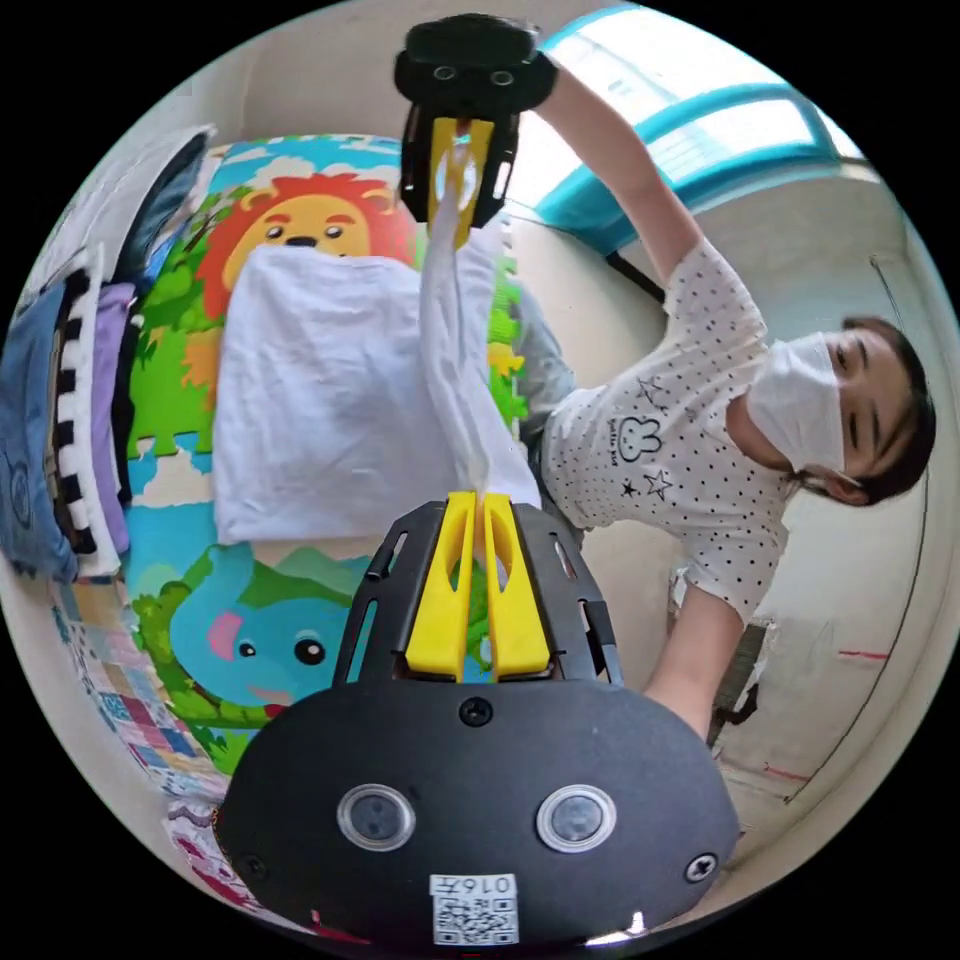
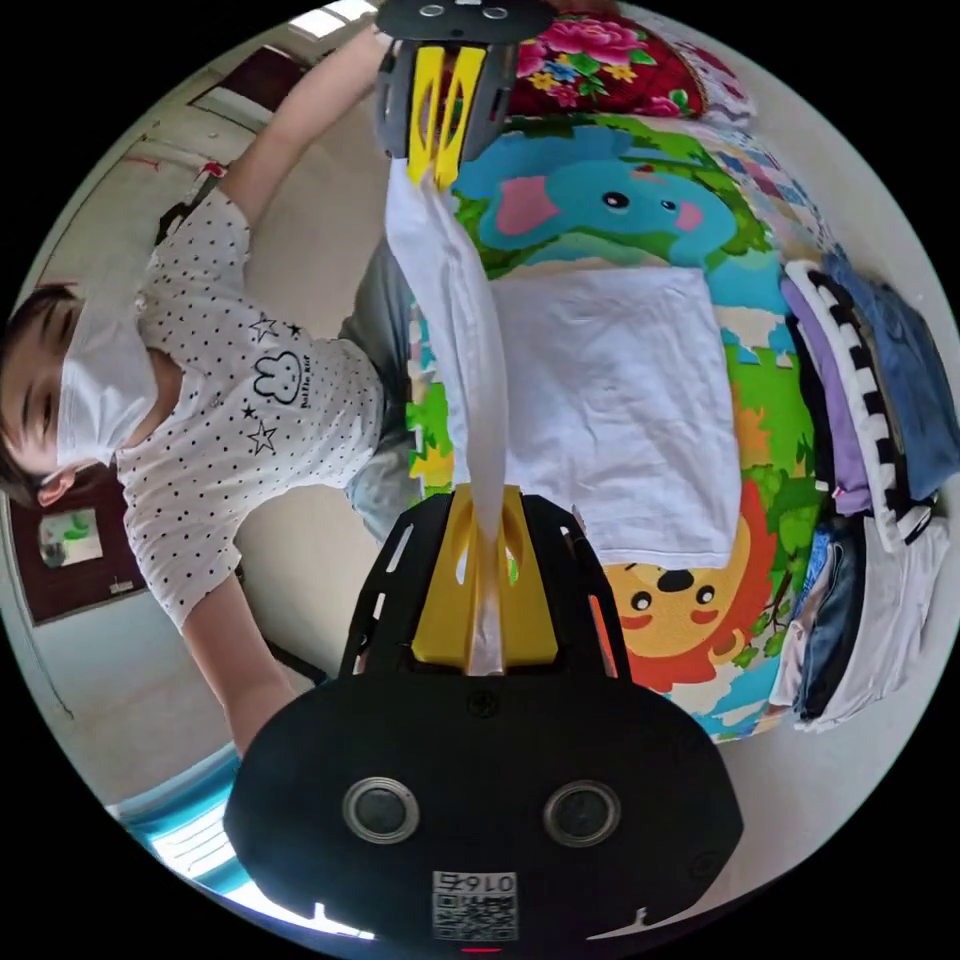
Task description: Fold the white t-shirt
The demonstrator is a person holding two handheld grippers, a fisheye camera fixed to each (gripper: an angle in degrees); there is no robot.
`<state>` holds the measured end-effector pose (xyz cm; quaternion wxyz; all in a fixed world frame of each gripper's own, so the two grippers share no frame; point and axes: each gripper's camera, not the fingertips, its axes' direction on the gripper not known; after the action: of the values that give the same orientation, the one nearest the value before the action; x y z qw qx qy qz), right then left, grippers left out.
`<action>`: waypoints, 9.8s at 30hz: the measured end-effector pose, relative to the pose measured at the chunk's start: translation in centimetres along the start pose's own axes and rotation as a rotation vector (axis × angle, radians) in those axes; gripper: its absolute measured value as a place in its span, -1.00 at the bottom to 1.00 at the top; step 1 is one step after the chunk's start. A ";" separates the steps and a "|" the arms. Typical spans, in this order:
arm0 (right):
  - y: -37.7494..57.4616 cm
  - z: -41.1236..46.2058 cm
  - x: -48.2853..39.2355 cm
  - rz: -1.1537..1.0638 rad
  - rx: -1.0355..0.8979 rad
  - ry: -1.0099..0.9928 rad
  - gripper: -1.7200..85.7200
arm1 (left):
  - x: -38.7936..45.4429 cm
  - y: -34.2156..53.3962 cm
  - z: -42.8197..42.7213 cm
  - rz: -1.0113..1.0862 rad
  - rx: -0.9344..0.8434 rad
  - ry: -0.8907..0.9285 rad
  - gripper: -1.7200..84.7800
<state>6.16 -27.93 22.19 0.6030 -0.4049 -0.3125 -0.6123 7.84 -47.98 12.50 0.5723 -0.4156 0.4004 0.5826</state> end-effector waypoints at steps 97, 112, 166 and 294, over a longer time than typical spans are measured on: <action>20.3 17.6 -4.4 0.514 0.604 0.416 -0.95 | -6.2 27.3 32.8 -0.653 0.888 -0.261 -0.97; 19.9 17.1 -2.9 0.564 0.661 0.398 -0.78 | -9.6 24.3 32.7 -0.722 0.834 -0.277 -0.93; 7.3 15.9 -11.4 0.507 0.540 0.433 -0.83 | 6.0 26.3 51.4 -0.736 0.857 -0.288 -0.93; -34.8 2.7 13.5 0.062 0.474 0.193 -0.96 | 7.8 21.9 83.7 -0.695 1.056 -0.394 -0.88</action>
<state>-27.28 -29.44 38.93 0.7265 -0.2015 -0.3755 -0.5390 -16.21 32.96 32.90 0.9165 -0.0697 0.3625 0.1543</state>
